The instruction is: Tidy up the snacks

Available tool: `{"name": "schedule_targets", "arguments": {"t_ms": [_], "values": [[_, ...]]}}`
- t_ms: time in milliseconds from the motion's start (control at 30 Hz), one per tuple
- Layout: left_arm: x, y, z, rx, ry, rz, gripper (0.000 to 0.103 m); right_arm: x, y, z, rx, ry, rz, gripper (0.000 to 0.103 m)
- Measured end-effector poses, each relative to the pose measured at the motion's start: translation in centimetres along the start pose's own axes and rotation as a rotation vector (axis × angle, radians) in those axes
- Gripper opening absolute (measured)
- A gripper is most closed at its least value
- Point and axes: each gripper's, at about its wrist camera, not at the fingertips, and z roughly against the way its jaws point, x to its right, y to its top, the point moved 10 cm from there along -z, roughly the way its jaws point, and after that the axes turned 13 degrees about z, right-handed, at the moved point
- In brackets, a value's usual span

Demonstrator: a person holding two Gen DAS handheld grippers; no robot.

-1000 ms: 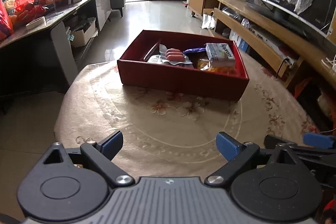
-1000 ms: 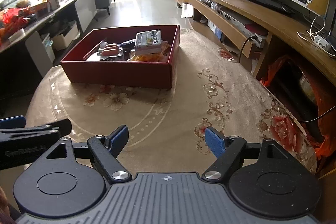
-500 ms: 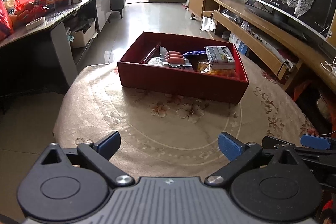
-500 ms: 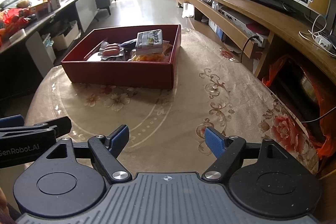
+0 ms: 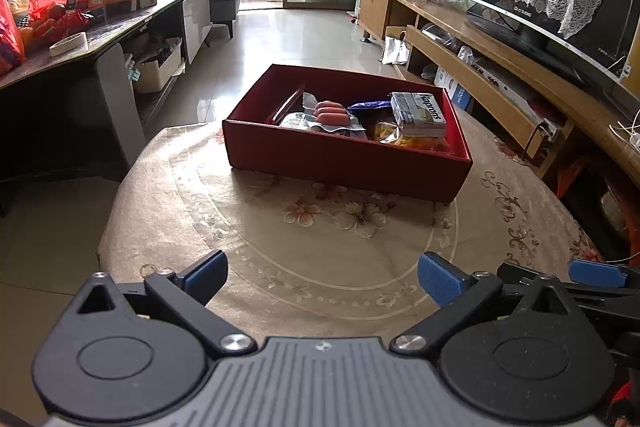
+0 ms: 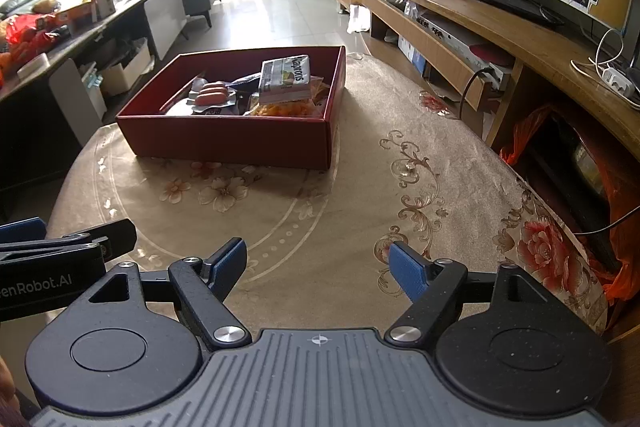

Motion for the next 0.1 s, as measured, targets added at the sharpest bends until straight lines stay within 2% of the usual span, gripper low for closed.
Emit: {"name": "schedule_targets", "arguments": {"t_ms": [100], "values": [[-0.06, 0.12, 0.1, 0.009, 0.01, -0.007, 0.103, -0.05, 0.0, 0.01, 0.0, 0.001, 0.0, 0.084]]}}
